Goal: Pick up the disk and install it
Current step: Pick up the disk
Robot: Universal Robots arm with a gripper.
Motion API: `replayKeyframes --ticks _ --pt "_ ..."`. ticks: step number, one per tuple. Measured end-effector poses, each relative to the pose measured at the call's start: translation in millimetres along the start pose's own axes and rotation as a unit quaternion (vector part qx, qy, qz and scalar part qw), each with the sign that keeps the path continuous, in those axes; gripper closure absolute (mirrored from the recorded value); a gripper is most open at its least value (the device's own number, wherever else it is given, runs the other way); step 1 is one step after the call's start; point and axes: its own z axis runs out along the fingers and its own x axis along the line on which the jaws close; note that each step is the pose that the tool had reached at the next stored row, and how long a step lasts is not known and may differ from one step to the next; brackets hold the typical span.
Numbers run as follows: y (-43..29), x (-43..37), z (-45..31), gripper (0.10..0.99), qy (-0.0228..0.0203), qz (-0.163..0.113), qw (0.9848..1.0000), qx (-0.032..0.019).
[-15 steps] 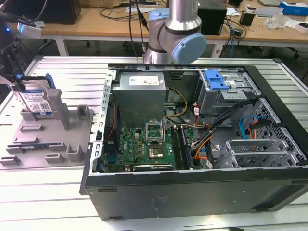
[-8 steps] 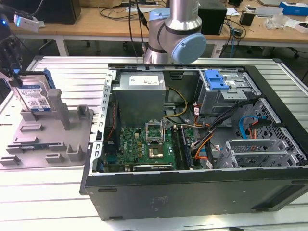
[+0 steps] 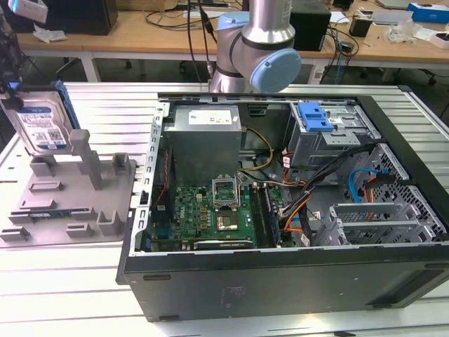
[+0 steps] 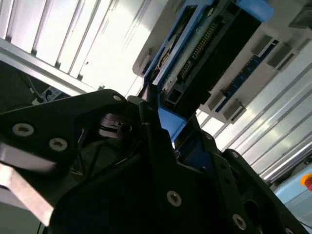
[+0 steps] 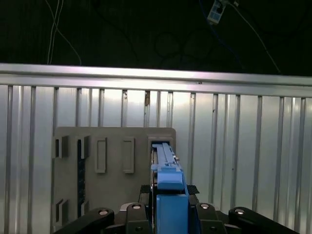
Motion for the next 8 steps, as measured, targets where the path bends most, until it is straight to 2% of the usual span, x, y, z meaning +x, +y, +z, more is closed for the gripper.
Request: replayKeyframes --ticks 3,4,5,8 --pt "0.1 0.0 -14.7 0.718 0.0000 0.000 1.0000 0.0000" --pt "0.1 0.0 -25.3 0.718 0.0000 0.000 1.0000 0.0000" --pt "0.2 0.0 -32.1 0.718 0.0000 0.000 1.0000 0.0000" --pt "0.2 0.1 -47.6 0.718 0.0000 0.000 1.0000 0.0000"
